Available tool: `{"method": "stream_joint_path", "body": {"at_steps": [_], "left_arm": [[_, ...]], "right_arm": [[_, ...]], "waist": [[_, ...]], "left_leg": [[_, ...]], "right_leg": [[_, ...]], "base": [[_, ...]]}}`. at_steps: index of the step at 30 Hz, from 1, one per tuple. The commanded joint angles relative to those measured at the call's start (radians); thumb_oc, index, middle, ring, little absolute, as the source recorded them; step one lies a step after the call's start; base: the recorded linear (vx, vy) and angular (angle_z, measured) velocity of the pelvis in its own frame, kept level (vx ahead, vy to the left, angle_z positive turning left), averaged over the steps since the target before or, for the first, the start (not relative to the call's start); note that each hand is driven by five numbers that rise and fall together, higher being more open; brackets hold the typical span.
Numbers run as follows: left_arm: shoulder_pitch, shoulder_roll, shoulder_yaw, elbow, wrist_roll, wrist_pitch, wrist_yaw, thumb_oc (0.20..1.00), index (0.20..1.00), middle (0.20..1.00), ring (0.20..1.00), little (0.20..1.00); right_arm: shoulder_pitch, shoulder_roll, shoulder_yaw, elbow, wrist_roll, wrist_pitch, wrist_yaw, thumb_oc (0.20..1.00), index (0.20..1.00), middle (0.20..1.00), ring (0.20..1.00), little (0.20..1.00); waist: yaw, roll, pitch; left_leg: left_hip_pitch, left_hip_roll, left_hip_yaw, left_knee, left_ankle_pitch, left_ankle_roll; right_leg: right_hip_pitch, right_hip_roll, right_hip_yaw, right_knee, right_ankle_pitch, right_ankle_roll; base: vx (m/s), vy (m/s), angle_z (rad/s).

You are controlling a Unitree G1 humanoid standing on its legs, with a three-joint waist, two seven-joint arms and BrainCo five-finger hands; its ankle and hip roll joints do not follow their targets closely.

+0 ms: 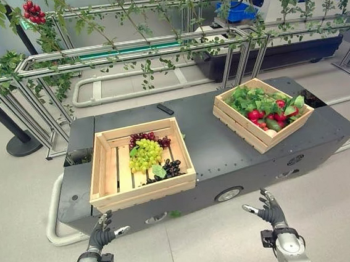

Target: Pick up the fruits from the basket on one side to the basket on the other side

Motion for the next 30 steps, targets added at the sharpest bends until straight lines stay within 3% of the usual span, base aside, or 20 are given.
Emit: {"method": "stream_joint_path", "body": {"at_steps": [1,30], "left_arm": [[-0.055,0.016,-0.022,-0.015,0.021,-0.052,0.018,1.000,1.000,1.000,1.000,1.000],[-0.061,0.014,-0.028,-0.006,0.015,-0.049,0.014,1.000,1.000,1.000,1.000,1.000]], "right_arm": [[-0.065,0.008,0.006,0.017,-0.010,-0.049,-0.015,1.000,1.000,1.000,1.000,1.000],[-0.071,0.009,0.008,0.048,-0.006,-0.044,-0.022,1.000,1.000,1.000,1.000,1.000]], "waist": [[0.009,-0.023,-0.017],[0.011,-0.018,-0.026]], "left_leg": [[-0.087,0.013,-0.016,0.104,-0.040,0.012],[-0.079,0.008,-0.022,0.094,-0.038,0.012]], "right_leg": [[-0.070,-0.064,-0.016,0.107,-0.043,0.072],[-0.062,-0.068,-0.020,0.098,-0.038,0.072]], "base": [[0.00,0.000,0.00],[0.00,0.000,0.00]]}}
